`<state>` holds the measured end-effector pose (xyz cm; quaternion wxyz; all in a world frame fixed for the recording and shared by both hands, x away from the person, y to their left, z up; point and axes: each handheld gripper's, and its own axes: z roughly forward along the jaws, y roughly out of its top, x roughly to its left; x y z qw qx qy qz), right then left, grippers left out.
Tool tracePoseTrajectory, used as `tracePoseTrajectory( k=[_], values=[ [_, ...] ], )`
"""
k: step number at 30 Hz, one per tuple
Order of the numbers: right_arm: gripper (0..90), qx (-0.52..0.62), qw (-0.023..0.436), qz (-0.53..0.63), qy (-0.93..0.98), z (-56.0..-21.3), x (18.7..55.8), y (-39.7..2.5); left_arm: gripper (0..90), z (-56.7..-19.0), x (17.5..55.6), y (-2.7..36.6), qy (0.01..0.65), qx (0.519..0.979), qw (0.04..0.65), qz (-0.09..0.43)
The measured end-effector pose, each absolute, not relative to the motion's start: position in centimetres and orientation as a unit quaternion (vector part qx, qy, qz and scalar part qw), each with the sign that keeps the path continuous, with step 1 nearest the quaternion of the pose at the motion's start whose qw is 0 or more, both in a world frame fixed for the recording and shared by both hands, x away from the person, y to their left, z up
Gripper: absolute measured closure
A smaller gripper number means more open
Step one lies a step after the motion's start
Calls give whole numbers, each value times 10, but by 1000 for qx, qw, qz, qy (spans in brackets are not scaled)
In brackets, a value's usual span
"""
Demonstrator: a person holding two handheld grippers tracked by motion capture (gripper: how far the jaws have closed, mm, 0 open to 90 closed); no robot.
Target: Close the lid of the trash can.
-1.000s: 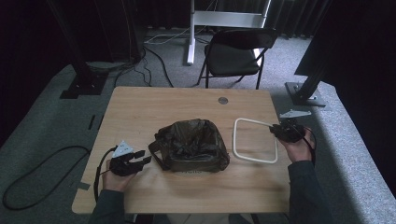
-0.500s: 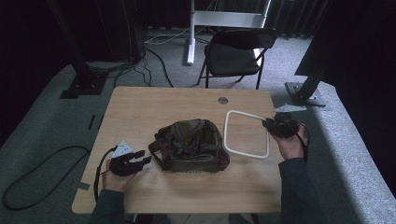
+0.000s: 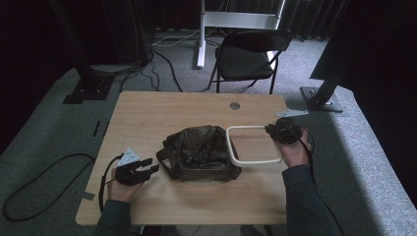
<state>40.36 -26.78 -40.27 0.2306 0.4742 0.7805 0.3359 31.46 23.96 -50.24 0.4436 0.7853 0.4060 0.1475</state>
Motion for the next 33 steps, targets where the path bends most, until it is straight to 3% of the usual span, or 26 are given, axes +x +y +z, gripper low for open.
tracePoseTrajectory(
  k=[5,15,33],
  values=[
    [806,490,220,346,769,-412,404,-277,567,-503,315,239,406,786,442,148],
    [806,484,228,369,760,-397,402,-265,567,-503,315,238,405,787,441,148],
    [806,445,221,383,779,-395,405,-181,567,-502,315,240,405,786,443,148]
  ],
)
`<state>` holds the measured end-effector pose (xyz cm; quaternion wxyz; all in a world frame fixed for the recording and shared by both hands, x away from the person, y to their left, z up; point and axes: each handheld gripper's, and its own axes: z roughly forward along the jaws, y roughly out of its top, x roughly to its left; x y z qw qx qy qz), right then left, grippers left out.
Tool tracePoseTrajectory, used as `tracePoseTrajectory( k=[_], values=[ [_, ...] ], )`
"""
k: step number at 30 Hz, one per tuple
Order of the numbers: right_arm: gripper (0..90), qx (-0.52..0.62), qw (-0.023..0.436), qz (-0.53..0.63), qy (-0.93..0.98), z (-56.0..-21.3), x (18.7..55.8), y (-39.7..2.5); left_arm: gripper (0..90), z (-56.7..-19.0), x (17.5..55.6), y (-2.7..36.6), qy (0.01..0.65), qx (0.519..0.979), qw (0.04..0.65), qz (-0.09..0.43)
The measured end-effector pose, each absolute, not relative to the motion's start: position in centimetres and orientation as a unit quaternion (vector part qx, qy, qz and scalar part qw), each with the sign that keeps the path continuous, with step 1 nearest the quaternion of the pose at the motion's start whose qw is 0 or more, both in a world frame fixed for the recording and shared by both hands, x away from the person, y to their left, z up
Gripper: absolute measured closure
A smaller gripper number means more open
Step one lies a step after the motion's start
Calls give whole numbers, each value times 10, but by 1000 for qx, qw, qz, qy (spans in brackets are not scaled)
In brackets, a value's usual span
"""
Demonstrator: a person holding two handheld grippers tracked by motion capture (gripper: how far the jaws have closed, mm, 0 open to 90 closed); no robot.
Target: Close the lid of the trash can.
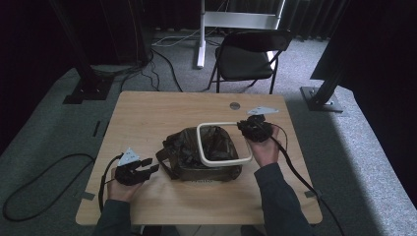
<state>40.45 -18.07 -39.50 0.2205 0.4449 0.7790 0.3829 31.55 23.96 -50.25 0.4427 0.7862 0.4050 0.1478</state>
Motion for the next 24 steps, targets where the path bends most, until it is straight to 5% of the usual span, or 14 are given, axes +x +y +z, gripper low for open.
tracePoseTrajectory(
  k=[24],
  values=[
    [805,446,208,395,776,-409,399,-137,567,-488,311,238,406,773,460,162]
  ],
)
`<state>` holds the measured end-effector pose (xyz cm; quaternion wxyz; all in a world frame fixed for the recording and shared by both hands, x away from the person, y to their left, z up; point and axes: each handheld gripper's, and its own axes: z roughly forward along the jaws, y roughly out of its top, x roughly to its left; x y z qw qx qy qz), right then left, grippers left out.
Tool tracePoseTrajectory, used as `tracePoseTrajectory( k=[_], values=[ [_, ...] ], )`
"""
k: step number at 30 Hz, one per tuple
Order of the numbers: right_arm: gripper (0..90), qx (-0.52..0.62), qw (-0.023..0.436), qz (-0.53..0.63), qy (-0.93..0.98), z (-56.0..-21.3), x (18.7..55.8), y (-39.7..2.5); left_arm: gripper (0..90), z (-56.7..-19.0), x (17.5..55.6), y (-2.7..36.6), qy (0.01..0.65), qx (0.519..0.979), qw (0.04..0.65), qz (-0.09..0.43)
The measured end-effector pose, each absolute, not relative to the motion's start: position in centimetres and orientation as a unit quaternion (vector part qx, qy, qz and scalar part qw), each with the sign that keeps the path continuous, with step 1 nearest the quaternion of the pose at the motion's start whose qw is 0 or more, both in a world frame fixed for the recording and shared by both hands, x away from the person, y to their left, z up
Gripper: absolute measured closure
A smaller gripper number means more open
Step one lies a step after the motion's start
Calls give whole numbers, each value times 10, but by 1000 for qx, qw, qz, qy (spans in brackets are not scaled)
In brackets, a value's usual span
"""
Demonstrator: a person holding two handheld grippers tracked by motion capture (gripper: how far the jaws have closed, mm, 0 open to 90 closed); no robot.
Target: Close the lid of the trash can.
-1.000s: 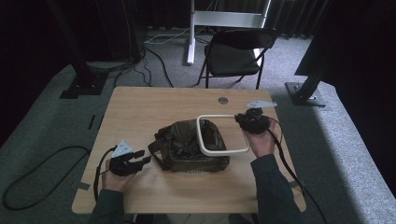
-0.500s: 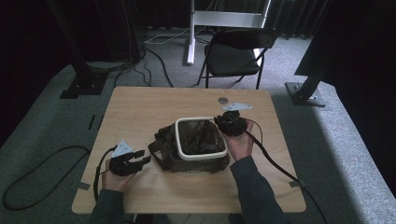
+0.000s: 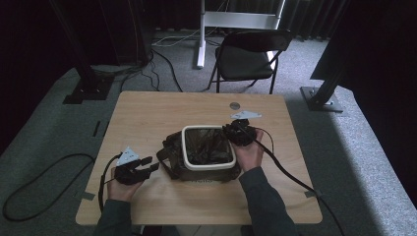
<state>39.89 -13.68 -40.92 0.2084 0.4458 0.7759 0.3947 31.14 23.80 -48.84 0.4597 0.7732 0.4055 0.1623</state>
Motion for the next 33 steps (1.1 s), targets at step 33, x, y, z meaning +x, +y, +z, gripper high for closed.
tracePoseTrajectory(
  k=[33],
  values=[
    [800,445,197,402,776,-409,400,-137,550,-397,351,165,367,762,499,188]
  ],
)
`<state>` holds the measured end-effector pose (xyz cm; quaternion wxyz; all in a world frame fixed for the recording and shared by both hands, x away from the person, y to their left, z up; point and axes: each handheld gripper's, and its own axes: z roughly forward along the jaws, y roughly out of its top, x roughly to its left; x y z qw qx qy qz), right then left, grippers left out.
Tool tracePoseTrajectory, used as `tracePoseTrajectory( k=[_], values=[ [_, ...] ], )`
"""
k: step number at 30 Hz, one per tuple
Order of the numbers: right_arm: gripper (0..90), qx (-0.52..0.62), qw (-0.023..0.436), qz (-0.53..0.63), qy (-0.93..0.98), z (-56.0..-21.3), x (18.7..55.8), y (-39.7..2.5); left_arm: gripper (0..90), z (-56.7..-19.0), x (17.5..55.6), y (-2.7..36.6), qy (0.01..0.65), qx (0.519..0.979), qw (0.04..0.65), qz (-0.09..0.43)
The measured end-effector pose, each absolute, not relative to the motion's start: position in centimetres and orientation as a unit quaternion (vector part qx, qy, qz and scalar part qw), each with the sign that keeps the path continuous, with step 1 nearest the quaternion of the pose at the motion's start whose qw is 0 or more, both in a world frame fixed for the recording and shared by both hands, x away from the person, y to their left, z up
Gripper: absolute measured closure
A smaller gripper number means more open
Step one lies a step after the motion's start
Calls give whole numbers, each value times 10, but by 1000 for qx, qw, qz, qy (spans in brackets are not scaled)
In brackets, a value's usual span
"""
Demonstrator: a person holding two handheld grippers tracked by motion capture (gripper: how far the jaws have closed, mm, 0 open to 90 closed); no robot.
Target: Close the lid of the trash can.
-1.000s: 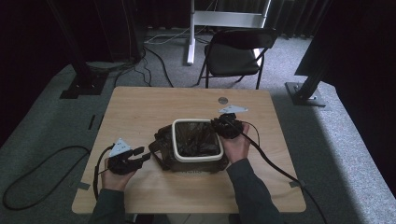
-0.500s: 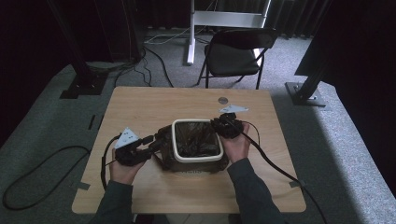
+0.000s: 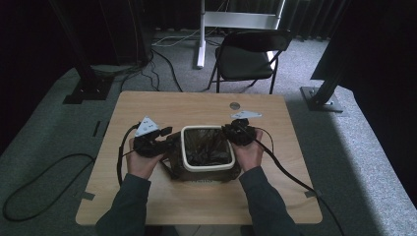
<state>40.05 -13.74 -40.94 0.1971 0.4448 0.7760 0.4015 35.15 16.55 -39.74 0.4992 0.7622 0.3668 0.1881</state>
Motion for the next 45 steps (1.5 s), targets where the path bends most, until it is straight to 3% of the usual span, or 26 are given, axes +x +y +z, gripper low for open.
tracePoseTrajectory(
  k=[17,45],
  values=[
    [792,445,195,405,774,-408,399,-138,558,-407,377,143,391,778,447,204],
    [751,428,192,410,782,-404,394,-144,561,-413,397,141,415,766,440,218]
  ],
)
